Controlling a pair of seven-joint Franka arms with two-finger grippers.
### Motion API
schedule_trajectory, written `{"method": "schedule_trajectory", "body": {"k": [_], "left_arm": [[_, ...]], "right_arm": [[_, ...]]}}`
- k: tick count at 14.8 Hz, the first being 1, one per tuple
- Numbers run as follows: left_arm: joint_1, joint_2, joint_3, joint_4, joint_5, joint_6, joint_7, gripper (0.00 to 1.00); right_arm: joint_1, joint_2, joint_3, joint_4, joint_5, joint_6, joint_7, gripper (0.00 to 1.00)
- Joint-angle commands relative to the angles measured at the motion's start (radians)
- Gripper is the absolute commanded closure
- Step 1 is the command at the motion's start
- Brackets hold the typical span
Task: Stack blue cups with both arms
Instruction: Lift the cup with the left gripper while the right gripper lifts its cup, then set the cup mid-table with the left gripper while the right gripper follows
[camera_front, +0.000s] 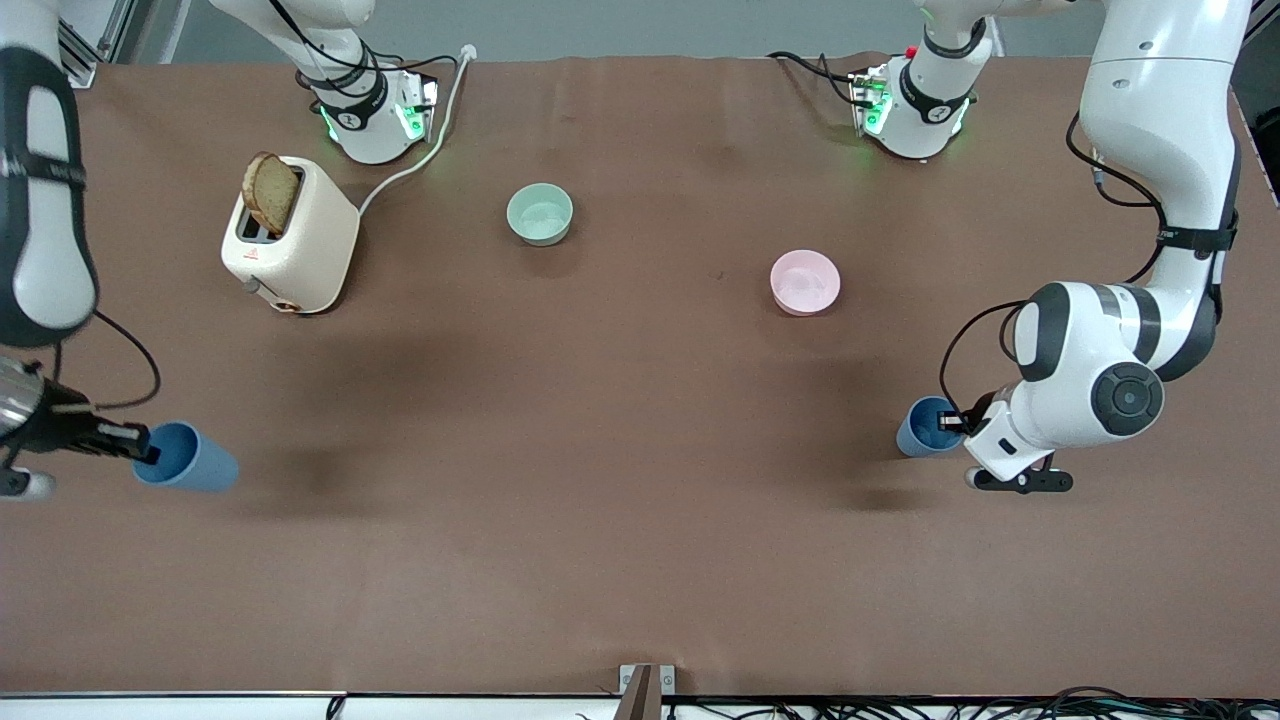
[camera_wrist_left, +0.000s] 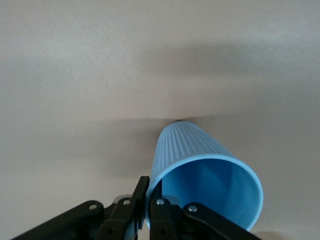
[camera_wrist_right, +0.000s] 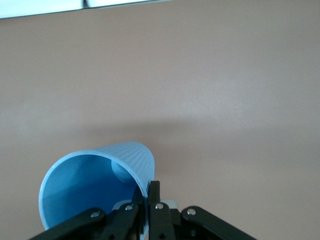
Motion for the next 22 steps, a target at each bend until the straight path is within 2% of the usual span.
{"method": "schedule_trajectory", "body": {"k": [1,3,5,7,10,13,18,22], "left_arm": [[-0.021,-0.007,-0.047,0.157,0.021,-0.173,0.010,1.00],[-0.085,-0.001,-0.056,0.230,0.021,-0.232,0.010,1.00],[-0.170,0.000,-0.059,0.241,0.014,-0.232,0.004,1.00],[-0.265,0.028,-0.059,0.296,0.012,-0.226,-0.003,1.00],[-0.387,0.088,-0.058,0.348,0.010,-0.208,0.013,1.00],[-0.466,0.134,-0.061,0.350,0.010,-0.130,0.014,1.00],[-0.573,0.218,-0.058,0.348,0.015,-0.008,0.010,1.00],[-0.624,0.247,-0.054,0.348,0.018,0.004,-0.001,0.99]], "right_arm": [[0.002,-0.182,-0.001,-0.084,-0.023,-0.136,0.007,0.96],[0.009,-0.274,0.000,-0.123,-0.023,-0.190,0.013,0.97],[0.009,-0.337,0.000,-0.147,-0.024,-0.249,0.015,0.97],[0.010,-0.377,0.002,-0.150,-0.046,-0.300,0.016,0.97],[0.050,-0.399,0.013,-0.150,-0.080,-0.339,0.100,0.97],[0.099,-0.400,0.013,-0.147,-0.084,-0.342,0.195,0.97],[0.122,-0.391,0.016,-0.099,-0.084,-0.342,0.236,0.96],[0.122,-0.377,0.014,-0.046,-0.084,-0.342,0.237,0.96]]}}
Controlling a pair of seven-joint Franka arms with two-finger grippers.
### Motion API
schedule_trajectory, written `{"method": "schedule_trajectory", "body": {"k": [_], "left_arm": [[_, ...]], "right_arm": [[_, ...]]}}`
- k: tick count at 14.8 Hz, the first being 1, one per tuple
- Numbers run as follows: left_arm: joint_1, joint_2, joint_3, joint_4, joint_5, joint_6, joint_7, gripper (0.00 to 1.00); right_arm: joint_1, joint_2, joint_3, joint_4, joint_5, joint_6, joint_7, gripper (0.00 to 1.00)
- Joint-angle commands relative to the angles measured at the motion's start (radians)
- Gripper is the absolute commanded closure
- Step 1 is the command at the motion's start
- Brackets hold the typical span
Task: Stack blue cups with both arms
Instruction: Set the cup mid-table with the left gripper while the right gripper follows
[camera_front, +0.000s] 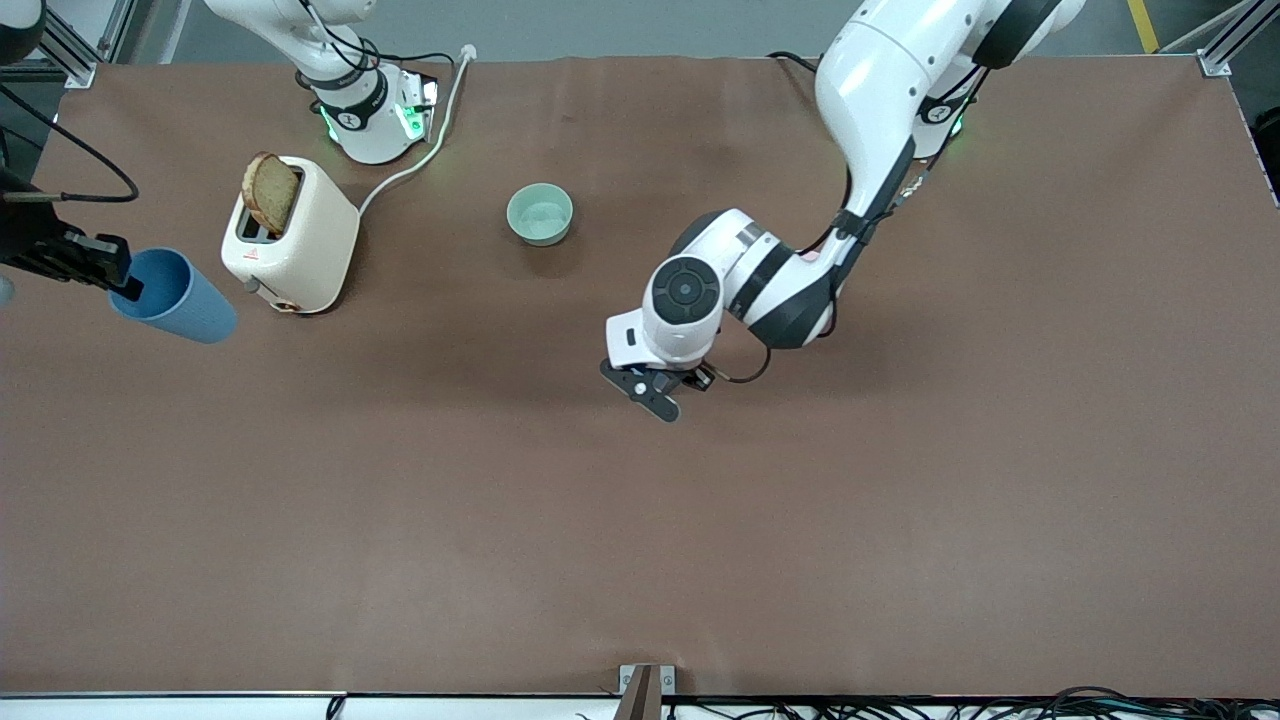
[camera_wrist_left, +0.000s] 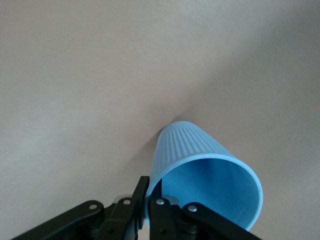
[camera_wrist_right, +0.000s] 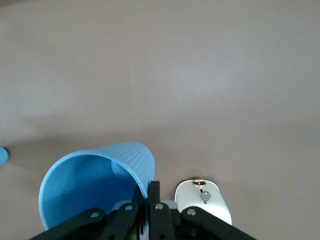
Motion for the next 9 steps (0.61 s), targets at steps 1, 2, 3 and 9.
{"method": "schedule_trajectory", "body": {"k": [1,2,3,9], "left_arm": [[-0.029,0.015,0.011,0.027,0.018,-0.004,0.000,0.99],[-0.035,0.015,0.011,0.026,0.018,-0.004,0.000,0.98],[-0.041,0.016,0.011,0.026,0.018,-0.004,0.000,0.96],[-0.046,0.002,0.009,0.027,0.018,-0.004,-0.001,0.00]], "right_arm": [[-0.001,0.003,0.002,0.034,-0.013,-0.004,0.018,0.96],[0.000,0.005,0.002,0.034,-0.013,-0.004,0.018,0.96],[-0.001,0.007,0.002,0.034,-0.012,-0.006,0.018,0.96],[-0.006,0.025,0.000,0.058,-0.012,-0.078,0.007,0.96]]}}
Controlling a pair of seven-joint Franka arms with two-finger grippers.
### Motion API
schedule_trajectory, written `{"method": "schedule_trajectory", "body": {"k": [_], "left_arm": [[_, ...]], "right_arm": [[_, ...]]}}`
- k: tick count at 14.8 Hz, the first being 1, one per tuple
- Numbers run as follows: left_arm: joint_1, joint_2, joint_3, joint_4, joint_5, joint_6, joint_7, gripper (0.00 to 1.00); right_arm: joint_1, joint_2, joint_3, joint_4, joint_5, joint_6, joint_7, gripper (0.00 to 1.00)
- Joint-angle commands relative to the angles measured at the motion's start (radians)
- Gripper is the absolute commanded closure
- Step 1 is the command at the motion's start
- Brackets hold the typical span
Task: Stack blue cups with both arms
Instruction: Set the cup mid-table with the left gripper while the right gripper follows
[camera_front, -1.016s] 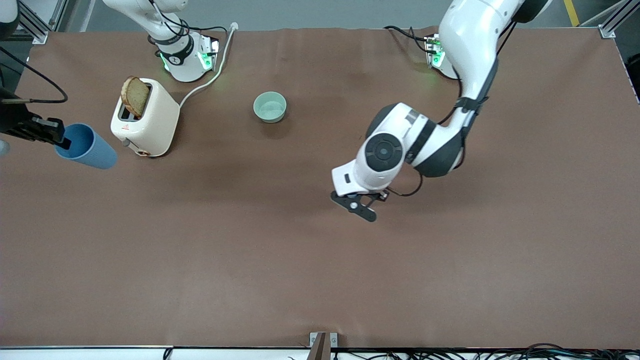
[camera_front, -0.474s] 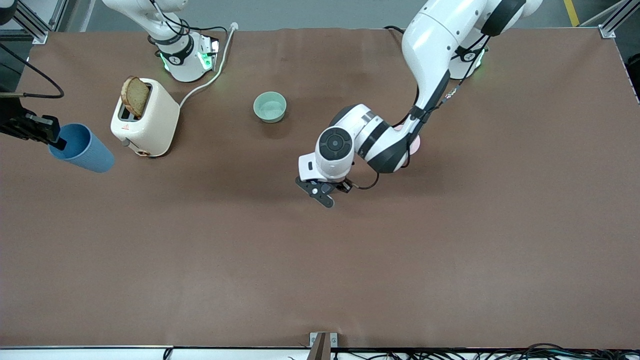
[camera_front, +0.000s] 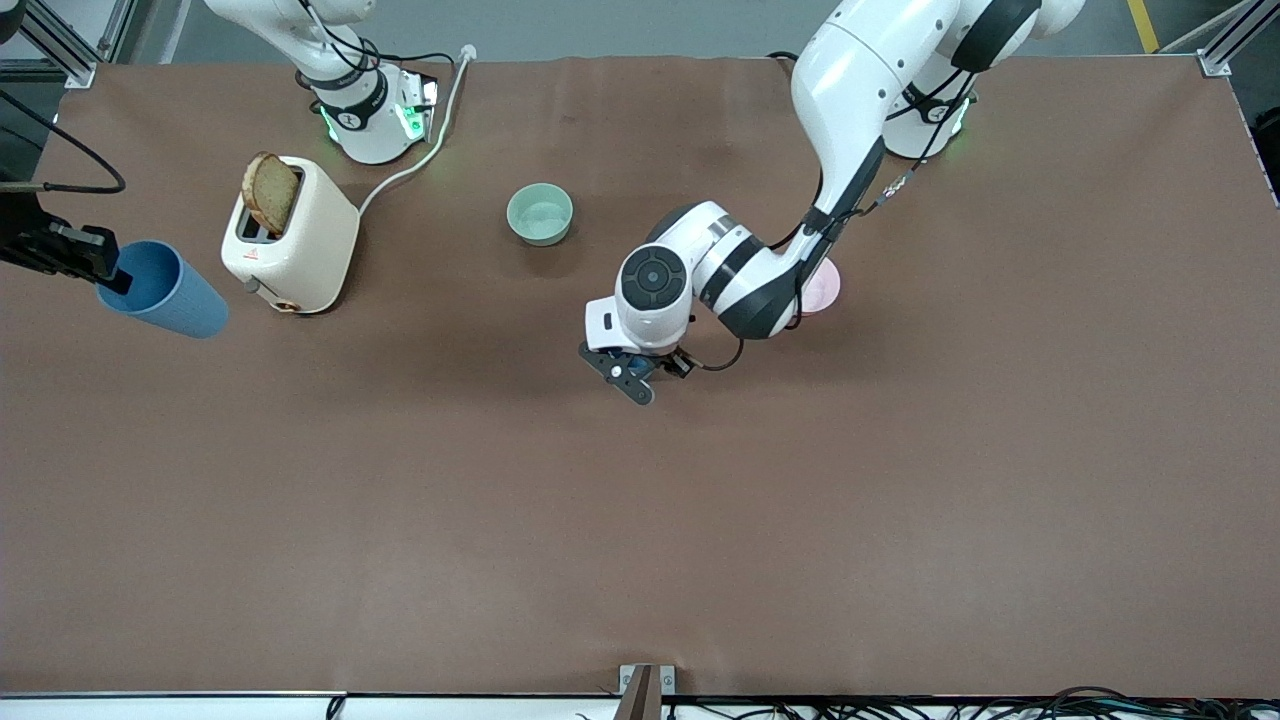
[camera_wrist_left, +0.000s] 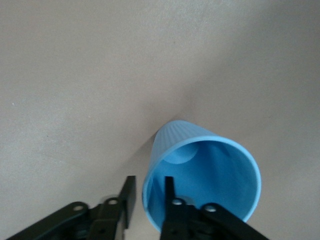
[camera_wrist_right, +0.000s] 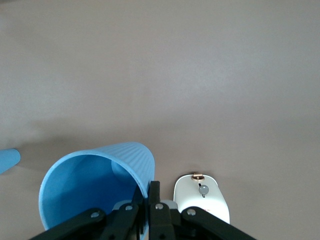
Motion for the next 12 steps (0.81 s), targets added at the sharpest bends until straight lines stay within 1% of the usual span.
{"method": "schedule_trajectory", "body": {"k": [1,2,4,5,8,10,12], "left_arm": [[-0.008,-0.032,0.009,0.021,0.016,-0.014,-0.001,0.00],[-0.002,-0.058,0.007,0.021,0.015,-0.025,-0.001,0.00],[0.007,-0.126,0.016,0.024,0.018,-0.103,-0.001,0.00],[0.027,-0.161,0.015,0.024,0.015,-0.121,-0.001,0.00],[0.137,-0.264,0.010,0.024,0.006,-0.178,0.002,0.00],[0.211,-0.327,0.015,0.024,0.009,-0.198,0.002,0.00],[0.304,-0.354,0.016,0.024,0.013,-0.238,0.002,0.00]], "right_arm": [[-0.004,0.012,0.003,0.017,-0.011,-0.021,0.002,0.96],[-0.005,0.012,0.003,0.017,-0.011,-0.021,0.002,0.95],[-0.009,0.012,0.003,0.017,-0.011,-0.021,0.002,0.95],[-0.007,0.012,0.003,0.016,-0.011,-0.021,0.002,0.95],[0.014,0.012,0.006,0.011,-0.005,-0.012,0.018,0.95],[0.086,0.027,0.006,0.013,-0.004,0.020,0.073,0.95],[0.177,0.050,0.008,0.008,0.004,0.054,0.217,0.96]]}}
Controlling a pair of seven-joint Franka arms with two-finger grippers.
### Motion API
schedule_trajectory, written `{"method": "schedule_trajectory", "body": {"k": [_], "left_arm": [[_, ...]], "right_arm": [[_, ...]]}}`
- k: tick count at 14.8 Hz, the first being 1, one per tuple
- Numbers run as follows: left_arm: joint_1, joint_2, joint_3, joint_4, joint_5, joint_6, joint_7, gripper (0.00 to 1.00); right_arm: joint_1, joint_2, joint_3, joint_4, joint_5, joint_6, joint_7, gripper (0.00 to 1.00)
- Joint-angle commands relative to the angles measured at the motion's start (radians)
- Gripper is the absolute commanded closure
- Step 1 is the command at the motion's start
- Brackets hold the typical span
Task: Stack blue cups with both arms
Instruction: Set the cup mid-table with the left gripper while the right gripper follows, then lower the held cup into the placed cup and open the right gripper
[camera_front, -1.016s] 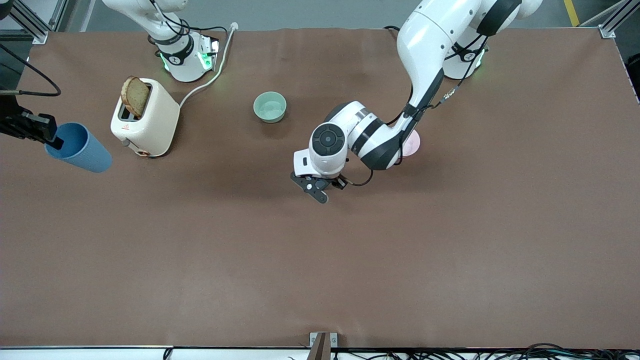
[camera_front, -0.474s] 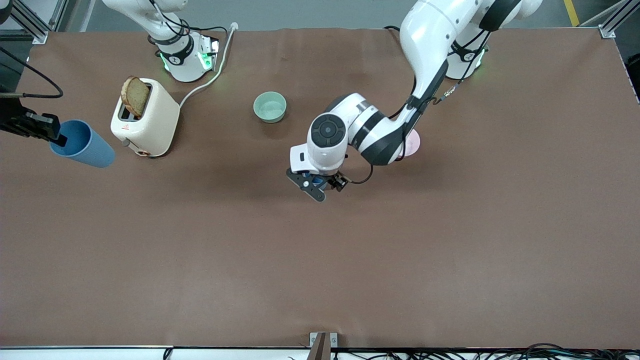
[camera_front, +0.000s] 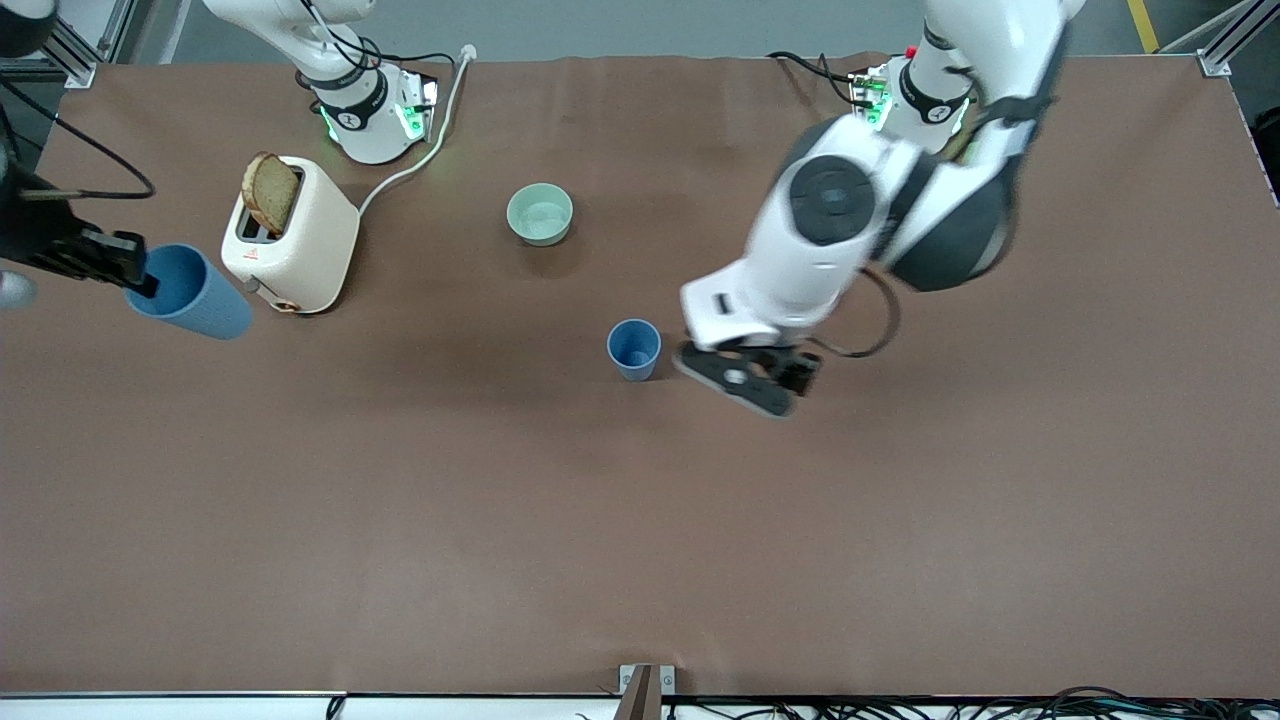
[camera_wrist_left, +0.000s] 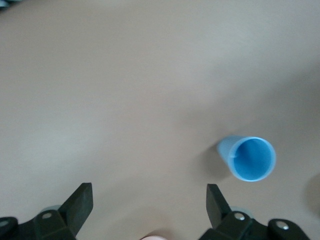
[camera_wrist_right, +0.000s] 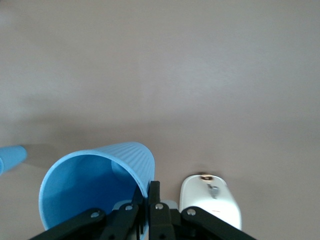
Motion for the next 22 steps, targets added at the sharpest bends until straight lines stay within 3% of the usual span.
{"method": "schedule_trajectory", "body": {"k": [1,5,8,11,16,19,22], "left_arm": [[0.121,-0.039,-0.005,-0.029,0.012,-0.031,0.001,0.00],[0.257,-0.045,0.009,-0.028,0.013,-0.079,-0.002,0.00],[0.391,-0.068,0.001,-0.028,0.013,-0.082,0.010,0.00],[0.414,-0.108,0.023,-0.028,0.010,-0.103,0.007,0.00],[0.378,-0.214,0.167,-0.035,-0.037,-0.123,0.003,0.00],[0.394,-0.265,0.176,-0.035,-0.057,-0.226,-0.002,0.00],[0.393,-0.314,0.179,-0.043,-0.056,-0.240,0.017,0.00]], "right_arm": [[0.139,0.046,0.001,0.006,0.004,0.045,0.196,0.96],[0.393,0.145,0.001,0.008,0.004,0.198,0.551,0.98],[0.492,0.218,0.001,0.008,0.004,0.287,0.609,0.98],[0.557,0.292,0.002,0.008,0.041,0.342,0.611,0.97],[0.655,0.395,0.001,0.005,0.080,0.447,0.675,0.98],[0.675,0.409,0.001,-0.011,0.080,0.456,0.675,0.98],[0.697,0.433,0.001,-0.024,0.080,0.473,0.682,0.98]]}}
